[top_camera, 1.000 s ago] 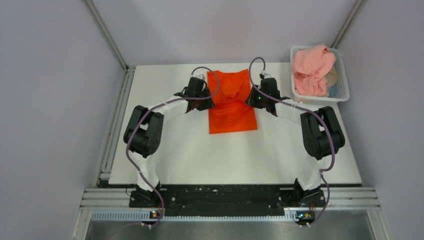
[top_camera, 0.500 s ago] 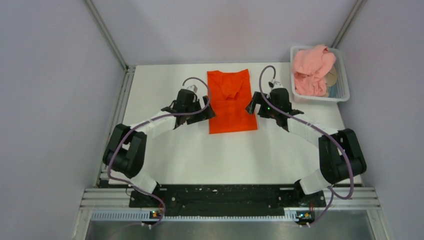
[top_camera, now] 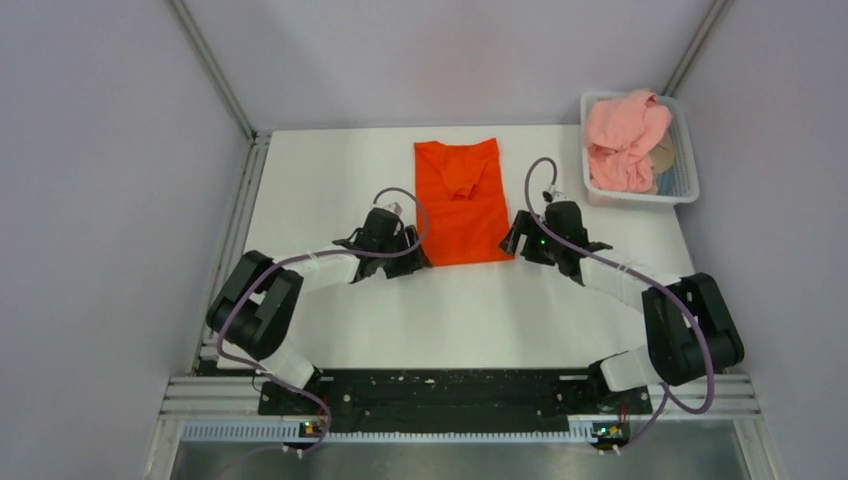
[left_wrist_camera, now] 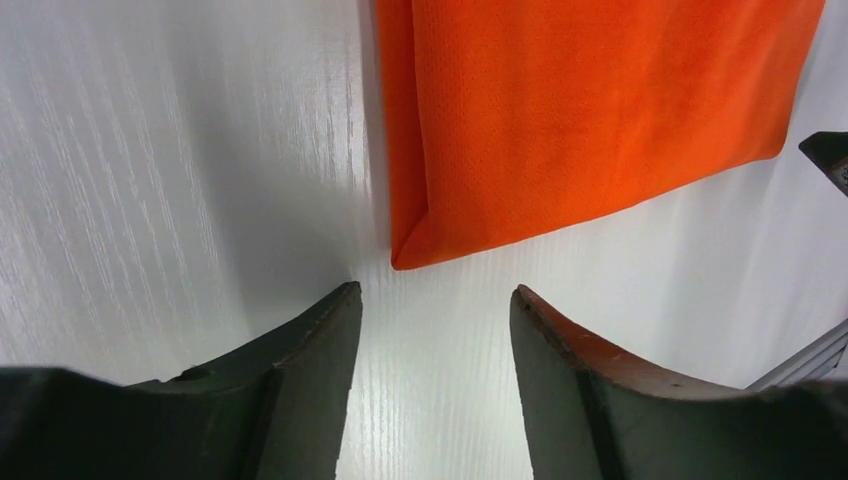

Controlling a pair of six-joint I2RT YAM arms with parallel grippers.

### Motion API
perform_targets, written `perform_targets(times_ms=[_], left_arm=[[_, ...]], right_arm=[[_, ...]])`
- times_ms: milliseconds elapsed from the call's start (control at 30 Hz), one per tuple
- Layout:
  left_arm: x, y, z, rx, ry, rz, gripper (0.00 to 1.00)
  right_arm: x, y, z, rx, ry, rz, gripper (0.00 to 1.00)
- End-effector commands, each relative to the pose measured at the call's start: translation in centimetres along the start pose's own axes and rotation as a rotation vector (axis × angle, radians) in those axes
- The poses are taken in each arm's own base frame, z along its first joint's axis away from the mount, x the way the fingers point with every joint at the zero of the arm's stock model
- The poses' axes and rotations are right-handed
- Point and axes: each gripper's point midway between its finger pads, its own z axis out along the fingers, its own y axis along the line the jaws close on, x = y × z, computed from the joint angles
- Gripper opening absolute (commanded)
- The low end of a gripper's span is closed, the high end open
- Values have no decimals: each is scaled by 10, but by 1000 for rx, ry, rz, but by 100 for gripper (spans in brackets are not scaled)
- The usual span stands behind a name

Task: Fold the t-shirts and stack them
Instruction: Grab one side of the 2/3 rectangular tshirt with both arms

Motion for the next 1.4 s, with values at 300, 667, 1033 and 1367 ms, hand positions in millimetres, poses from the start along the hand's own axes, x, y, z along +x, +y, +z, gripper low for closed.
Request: perform_targets(times_ms=[300, 667, 1033, 1367], left_arm=[[-5, 2, 20, -39, -14, -21, 30], [-4, 9, 32, -82, -9, -16, 0], [58, 35, 4, -134, 42, 8, 0], [134, 62, -48, -224, 94, 24, 0]], right_arm=[[5, -8, 26, 18, 22, 33, 57], [20, -12, 36, 9, 74, 37, 12], [74, -15, -1, 32, 161, 59, 0], [160, -17, -71, 62, 291, 52, 0]])
